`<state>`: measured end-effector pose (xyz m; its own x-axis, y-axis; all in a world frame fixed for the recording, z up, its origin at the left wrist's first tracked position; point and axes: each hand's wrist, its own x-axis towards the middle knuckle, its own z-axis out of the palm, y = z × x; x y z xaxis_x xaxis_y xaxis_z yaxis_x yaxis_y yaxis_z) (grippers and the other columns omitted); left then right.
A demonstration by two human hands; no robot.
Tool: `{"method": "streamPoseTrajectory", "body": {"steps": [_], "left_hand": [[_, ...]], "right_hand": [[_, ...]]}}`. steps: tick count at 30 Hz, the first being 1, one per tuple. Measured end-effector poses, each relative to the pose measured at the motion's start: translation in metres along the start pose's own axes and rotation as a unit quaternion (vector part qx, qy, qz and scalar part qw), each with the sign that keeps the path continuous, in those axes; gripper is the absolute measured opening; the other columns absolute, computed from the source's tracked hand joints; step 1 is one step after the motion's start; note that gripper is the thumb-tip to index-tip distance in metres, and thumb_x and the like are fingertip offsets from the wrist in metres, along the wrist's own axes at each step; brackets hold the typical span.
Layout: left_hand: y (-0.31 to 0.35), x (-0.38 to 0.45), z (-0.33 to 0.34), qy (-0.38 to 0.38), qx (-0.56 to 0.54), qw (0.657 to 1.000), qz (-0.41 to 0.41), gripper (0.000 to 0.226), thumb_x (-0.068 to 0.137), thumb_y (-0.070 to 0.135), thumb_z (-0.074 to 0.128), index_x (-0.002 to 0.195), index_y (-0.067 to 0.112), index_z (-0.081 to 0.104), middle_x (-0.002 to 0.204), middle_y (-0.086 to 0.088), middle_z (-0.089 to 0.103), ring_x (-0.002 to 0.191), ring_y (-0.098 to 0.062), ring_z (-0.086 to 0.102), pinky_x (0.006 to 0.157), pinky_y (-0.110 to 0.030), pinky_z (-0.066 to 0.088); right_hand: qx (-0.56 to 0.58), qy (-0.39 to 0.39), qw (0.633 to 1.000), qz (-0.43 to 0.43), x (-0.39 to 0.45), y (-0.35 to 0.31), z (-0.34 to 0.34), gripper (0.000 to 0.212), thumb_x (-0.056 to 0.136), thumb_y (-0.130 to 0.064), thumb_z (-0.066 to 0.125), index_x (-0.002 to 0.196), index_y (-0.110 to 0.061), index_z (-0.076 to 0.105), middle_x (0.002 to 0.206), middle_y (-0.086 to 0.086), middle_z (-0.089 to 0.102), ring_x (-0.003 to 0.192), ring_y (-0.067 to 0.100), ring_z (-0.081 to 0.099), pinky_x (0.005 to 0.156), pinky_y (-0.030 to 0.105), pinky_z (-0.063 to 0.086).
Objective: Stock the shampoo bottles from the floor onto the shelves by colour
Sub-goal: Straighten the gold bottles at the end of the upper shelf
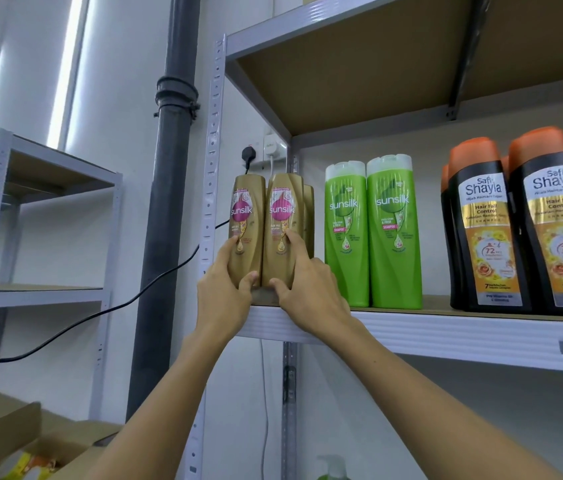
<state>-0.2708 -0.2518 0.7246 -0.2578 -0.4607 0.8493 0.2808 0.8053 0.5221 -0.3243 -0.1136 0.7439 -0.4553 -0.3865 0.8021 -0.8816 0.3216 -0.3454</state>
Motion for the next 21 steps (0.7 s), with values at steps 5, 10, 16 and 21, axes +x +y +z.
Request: {"method": "streamPoseTrajectory", "body": {"steps": [5,10,16,21], "left_hand": [[0.0003,-0.0009,-0.0007,0.008,-0.021,1.000,-0.007,0.058,0.098,0.020,0.063,0.151,0.031,0.040,0.139,-0.003,0.058,0.122,-0.024,0.060,0.103,-0.046,0.053],[0.0014,-0.0010,0.0006,0.004,-0.005,1.000,0.001,0.059,0.098,0.020,0.063,0.151,0.027,0.039,0.139,-0.005,0.058,0.122,-0.025,0.059,0.103,-0.046,0.053],[0.0004,-0.0009,0.0022,0.005,0.013,1.000,0.002,0.060,0.098,0.022,0.064,0.151,0.027,0.037,0.138,-0.006,0.058,0.122,-0.027,0.060,0.103,-0.047,0.053],[-0.0009,0.0017,-0.0005,-0.018,0.031,0.999,0.002,0.065,0.096,0.020,0.066,0.152,0.028,0.033,0.139,-0.005,0.057,0.121,-0.027,0.060,0.102,-0.046,0.052]], "right_hand": [[0.006,0.004,1.000,-0.007,0.0005,0.0003,0.0013,0.080,0.096,-0.032,0.063,0.153,-0.047,0.009,0.117,0.014,0.058,0.108,0.034,0.058,0.090,0.045,0.050],[0.012,0.002,1.000,-0.011,0.0008,0.0017,0.0006,0.081,0.095,-0.032,0.064,0.153,-0.046,0.010,0.118,0.015,0.058,0.108,0.034,0.058,0.094,0.046,0.051],[0.011,0.006,1.000,-0.014,0.0026,0.0031,0.0012,0.081,0.095,-0.033,0.066,0.154,-0.045,0.012,0.118,0.013,0.059,0.108,0.032,0.059,0.093,0.045,0.052],[0.009,0.012,1.000,-0.021,0.0021,0.0043,0.0028,0.081,0.094,-0.033,0.066,0.153,-0.045,0.012,0.114,0.012,0.060,0.104,0.031,0.059,0.089,0.045,0.054]]}}
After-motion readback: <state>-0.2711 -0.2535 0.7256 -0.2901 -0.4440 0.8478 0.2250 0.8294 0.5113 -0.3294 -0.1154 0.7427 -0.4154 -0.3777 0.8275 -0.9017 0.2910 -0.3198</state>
